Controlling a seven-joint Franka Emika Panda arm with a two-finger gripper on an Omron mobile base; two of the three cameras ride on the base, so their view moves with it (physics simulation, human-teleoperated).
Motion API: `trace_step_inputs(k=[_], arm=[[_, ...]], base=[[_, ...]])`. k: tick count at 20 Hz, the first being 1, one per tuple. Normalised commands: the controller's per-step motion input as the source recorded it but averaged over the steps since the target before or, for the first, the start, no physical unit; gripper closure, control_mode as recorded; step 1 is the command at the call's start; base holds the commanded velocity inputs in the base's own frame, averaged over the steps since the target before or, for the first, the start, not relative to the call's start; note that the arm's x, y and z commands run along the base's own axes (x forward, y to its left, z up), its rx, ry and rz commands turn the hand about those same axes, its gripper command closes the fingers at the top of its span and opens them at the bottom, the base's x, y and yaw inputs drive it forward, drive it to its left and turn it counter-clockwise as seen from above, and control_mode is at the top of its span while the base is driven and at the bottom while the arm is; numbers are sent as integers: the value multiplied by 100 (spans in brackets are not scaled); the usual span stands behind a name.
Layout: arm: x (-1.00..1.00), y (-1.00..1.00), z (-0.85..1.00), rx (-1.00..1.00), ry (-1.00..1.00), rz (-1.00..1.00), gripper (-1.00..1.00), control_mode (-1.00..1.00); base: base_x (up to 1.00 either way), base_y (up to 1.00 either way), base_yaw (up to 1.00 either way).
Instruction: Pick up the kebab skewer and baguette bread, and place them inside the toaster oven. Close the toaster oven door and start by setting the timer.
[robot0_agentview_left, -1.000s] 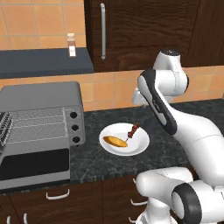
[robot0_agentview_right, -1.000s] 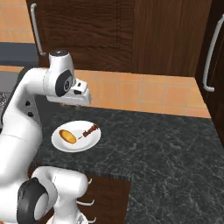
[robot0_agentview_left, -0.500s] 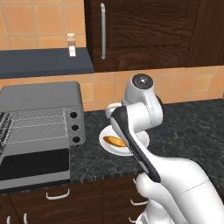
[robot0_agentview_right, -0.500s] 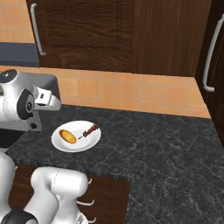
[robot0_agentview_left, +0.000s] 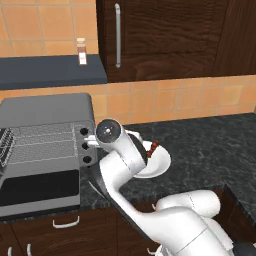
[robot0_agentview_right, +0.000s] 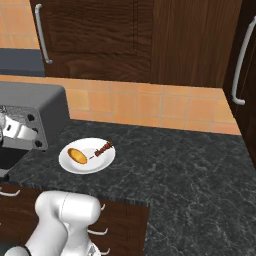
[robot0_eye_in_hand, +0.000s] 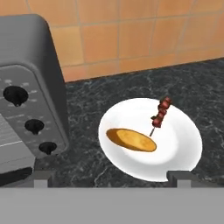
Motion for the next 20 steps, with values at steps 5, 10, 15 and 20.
trace_step_inputs(k=[5,10,15,20], arm=[[0,100,-12,3,-11,-16,-100,-100],[15,100,-16,0,-4,0,-100,-100],[31,100,-33,-1,-13,0,-100,-100],[28,68,-17,-2,-10,0,-100,-100]], base=[[0,0,0],[0,0,0],[0,0,0],[0,0,0]])
